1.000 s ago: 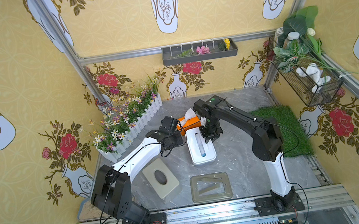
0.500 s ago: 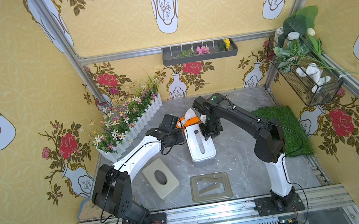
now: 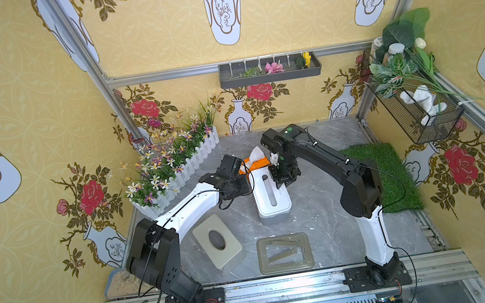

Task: Put the tissue paper into the tissue box
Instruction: Close the box lid on the tissue box.

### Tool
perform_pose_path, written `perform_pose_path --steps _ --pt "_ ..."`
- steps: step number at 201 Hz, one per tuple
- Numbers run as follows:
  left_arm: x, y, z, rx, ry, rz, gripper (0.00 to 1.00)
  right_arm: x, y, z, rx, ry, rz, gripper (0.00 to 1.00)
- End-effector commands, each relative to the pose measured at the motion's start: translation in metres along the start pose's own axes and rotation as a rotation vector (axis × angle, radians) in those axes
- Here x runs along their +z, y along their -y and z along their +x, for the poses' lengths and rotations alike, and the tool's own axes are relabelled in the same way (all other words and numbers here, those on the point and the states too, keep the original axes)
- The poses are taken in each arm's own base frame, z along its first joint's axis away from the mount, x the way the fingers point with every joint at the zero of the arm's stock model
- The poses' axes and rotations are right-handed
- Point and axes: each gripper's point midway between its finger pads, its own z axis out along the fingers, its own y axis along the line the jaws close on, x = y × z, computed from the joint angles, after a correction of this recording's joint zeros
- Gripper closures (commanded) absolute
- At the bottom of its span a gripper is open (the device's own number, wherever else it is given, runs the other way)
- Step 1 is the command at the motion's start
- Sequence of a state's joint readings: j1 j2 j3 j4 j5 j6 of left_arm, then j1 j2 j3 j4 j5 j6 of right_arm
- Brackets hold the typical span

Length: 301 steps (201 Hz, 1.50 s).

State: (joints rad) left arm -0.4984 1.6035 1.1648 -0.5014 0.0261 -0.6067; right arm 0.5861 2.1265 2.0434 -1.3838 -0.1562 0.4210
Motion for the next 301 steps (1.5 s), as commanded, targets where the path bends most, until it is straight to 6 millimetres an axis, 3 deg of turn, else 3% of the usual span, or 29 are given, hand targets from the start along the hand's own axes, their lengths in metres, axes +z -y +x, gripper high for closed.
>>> perform_pose_path --steps 1,86,125,225,301 --pt "0.006 0.000 0.003 0.001 -0.012 0.004 0.44 -0.001 0.000 -0.003 -0.006 0.001 -0.005 0.87" --pt "0.018 -0.003 0.012 0.002 -0.042 0.003 0.44 0.000 0.004 0.005 -0.002 -0.062 0.002 0.86" --pt "0.019 -0.004 0.012 0.002 -0.042 0.003 0.44 0.008 0.000 0.022 -0.007 -0.106 0.012 0.86" --pt "0.024 -0.007 0.019 -0.002 -0.065 -0.004 0.44 0.008 -0.010 0.085 -0.020 -0.178 0.044 0.87" --pt "0.021 -0.003 0.006 0.009 -0.034 -0.009 0.43 -0.026 0.001 0.044 -0.011 -0.016 0.073 0.87"
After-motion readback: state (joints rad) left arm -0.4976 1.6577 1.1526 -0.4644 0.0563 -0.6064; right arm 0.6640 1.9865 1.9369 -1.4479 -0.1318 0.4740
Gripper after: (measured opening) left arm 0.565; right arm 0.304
